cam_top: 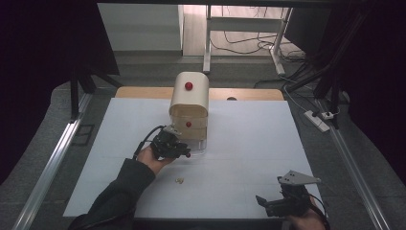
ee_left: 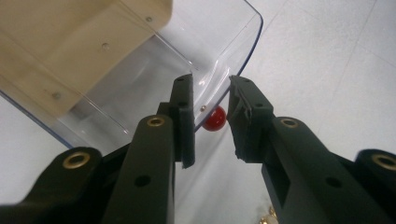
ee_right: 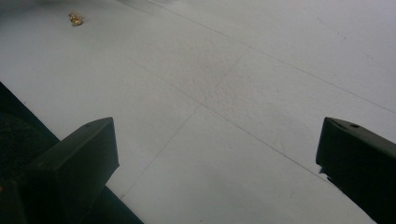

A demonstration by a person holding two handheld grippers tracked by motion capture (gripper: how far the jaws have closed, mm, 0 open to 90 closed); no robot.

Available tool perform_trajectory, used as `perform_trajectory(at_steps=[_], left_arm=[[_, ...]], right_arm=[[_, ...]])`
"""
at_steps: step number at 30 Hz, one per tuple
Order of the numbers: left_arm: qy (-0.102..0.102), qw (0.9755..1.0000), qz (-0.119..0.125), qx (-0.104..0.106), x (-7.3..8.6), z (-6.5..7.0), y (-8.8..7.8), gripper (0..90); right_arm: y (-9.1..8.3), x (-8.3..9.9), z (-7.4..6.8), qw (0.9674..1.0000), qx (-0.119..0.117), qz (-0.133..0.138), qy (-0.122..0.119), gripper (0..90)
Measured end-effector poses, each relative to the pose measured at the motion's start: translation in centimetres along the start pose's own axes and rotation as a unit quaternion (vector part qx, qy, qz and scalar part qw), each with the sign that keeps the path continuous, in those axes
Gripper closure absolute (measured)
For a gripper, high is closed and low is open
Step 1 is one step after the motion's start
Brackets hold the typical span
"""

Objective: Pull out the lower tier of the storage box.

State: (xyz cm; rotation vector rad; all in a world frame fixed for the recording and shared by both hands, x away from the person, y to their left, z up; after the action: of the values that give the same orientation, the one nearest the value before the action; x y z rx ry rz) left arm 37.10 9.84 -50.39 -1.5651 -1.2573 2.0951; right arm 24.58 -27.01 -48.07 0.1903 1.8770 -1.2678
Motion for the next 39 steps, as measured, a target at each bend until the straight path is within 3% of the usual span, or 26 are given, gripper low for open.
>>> perform_trajectory(at_steps=[8,15,27,34,39], left_arm=[[0.001,1.0000,-0.003,0.002,0.4,0.7,0.1,71.2],[-0.010,0.9999,0.006,0.013,1.1,1.1,0.4,70.9],[-0.016,0.9996,0.011,0.018,1.2,1.0,0.4,69.1],[-0.012,0.9999,0.005,0.010,1.1,1.0,0.3,60.6],[-0.014,0.9999,0.008,0.001,1.0,1.1,-0.2,49.5]], right_arm=[[0.0,0.0,0.0,1.0000,0.002,0.000,-0.002,0.0],[0.0,0.0,0.0,1.0000,0.004,-0.001,-0.005,0.0],[-0.1,0.1,-0.1,1.0000,0.003,0.003,-0.007,0.0],[-0.1,0.0,-0.1,1.0000,0.001,0.005,-0.007,0.0],[-0.2,0.1,-0.1,1.0000,0.001,0.007,-0.005,0.0]])
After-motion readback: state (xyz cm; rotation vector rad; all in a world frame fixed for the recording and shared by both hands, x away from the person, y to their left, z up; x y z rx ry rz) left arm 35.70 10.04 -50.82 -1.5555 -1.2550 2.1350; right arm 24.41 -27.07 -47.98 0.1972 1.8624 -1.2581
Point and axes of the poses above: each handheld gripper's, and its own axes: y roughly forward along the jaws, x roughly out of its underside, z roughly to its right, the point moved 3 cm from there along y, roughly forward along the jaws, and after that the axes turned 9 degrees about y, right-handed, at the moved point
